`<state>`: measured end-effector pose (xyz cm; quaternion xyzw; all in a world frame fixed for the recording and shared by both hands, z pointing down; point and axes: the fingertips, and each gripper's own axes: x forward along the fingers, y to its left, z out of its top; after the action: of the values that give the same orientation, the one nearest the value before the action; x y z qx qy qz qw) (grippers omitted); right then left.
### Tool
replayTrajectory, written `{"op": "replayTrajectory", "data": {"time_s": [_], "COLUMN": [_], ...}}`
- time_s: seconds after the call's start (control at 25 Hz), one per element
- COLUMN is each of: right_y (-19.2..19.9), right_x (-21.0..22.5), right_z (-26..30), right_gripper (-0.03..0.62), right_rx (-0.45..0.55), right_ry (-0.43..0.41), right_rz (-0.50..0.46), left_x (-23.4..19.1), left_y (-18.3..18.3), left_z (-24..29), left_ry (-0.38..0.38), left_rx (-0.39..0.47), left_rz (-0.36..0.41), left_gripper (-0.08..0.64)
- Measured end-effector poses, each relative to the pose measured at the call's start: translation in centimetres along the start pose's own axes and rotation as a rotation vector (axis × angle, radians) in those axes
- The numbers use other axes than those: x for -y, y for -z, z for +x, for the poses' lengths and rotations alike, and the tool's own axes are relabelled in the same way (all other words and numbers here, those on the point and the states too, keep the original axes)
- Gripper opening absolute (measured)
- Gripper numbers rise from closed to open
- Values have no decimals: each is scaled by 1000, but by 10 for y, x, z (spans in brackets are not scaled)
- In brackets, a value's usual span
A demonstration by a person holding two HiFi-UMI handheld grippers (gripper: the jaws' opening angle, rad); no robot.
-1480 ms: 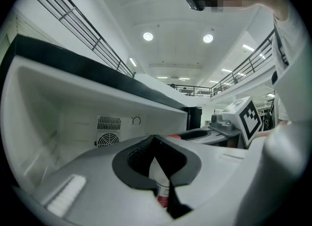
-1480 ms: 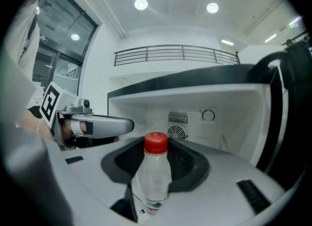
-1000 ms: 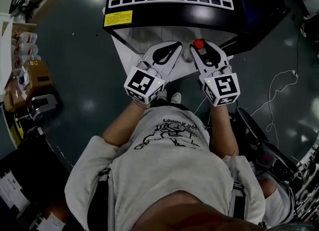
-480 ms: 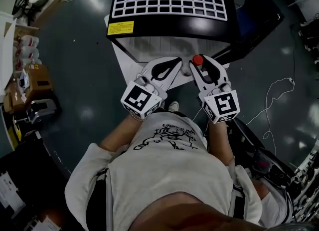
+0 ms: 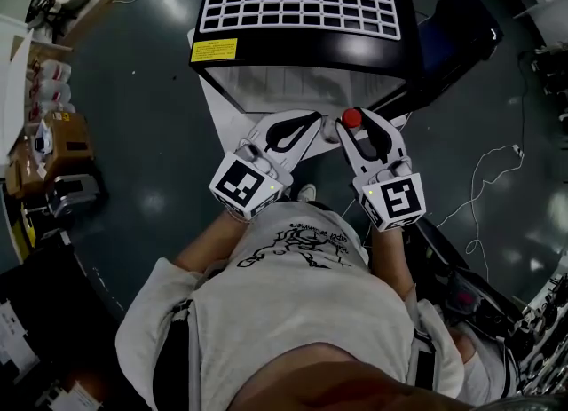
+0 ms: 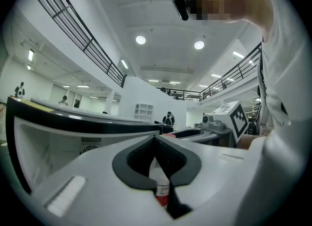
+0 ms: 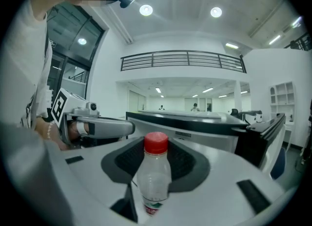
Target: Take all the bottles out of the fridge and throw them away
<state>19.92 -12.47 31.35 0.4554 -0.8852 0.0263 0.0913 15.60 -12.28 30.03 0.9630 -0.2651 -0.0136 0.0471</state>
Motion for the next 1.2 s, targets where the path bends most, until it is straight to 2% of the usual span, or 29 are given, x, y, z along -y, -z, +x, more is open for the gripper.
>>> {"op": "replayTrajectory", "data": {"time_s": [0.4,0.8,1.2], "right_y": [-6,-6,-8], "right_x": [-8,-14,-19], "right_z": [-14,-27,-25], "right_gripper": [150,150,150], "right_rx": [17,21,26], "right_ry": [-48,-104,-135], "right_rz": [-20,-53,-64], "left_x": [12,30,27], "left_y": [-2,12,9], "left_z": [-6,-10,-15], "left_ry": [-46,-103,-149], "left_rx": [5,2,11], "left_rz": [4,-9,-2], "left_gripper": [9,9,9]}}
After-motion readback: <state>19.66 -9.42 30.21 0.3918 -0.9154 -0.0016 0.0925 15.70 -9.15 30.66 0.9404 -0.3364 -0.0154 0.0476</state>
